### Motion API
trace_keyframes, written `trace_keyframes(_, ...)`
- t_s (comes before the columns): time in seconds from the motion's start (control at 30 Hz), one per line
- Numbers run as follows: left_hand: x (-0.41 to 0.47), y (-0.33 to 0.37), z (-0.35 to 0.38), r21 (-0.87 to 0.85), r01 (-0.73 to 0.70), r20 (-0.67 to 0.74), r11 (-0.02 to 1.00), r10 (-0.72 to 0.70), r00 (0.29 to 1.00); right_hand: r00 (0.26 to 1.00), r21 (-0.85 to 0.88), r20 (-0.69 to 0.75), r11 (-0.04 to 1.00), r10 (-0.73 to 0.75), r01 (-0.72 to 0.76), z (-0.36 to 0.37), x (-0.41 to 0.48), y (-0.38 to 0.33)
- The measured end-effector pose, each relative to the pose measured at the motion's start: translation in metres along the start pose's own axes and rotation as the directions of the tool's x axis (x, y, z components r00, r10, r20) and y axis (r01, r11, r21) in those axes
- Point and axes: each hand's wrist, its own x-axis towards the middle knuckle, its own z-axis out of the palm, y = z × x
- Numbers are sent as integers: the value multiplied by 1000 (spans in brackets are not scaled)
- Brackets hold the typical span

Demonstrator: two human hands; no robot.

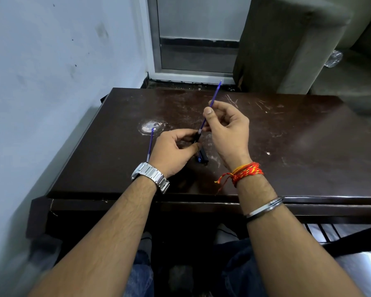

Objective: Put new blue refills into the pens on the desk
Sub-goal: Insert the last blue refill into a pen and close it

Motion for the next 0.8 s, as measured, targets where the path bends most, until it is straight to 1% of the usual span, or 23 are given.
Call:
trace_keyframes(0.17, 0, 2, 0, -53, -28, -41, 998, 26, 999, 992, -32, 87, 996, 86, -84, 4, -3, 2)
trace_keyframes(0.3, 1, 1, -2, -94, -27, -67, 995, 21, 998, 984, 21, 106, 989, 144, -147, 5, -6, 1)
trace_keyframes(0.4, 1, 1, -2, -117, -24, -67, 993, 16, 998, 987, 21, 89, 991, 132, -135, 4, -4, 0)
trace_keyframes(0.57, 1, 5, -1, -68, -53, -110, 996, 45, 993, 985, 13, 127, 993, 113, -115, 4, -5, 0)
trace_keyframes(0.63, 0, 7, -1, -46, -56, -157, 997, 48, 986, 985, -15, 110, 991, 132, -131, 3, -2, 2)
trace_keyframes(0.67, 0, 8, -2, -39, -55, -202, 998, 46, 978, 987, -64, 81, 989, 138, -133, 2, 0, 4)
trace_keyframes(0.73, 2, 8, -3, -36, -41, -285, 999, 29, 958, 992, -271, 46, 957, 116, -99, -2, 4, 9)
trace_keyframes(0.77, 2, 8, -4, -41, -28, -312, 999, 14, 950, 991, -411, 77, 909, 108, -67, -4, 5, 12)
trace_keyframes(0.8, 3, 7, -5, -46, -14, -331, 999, -3, 944, 982, -545, 136, 838, 134, -38, -6, 4, 14)
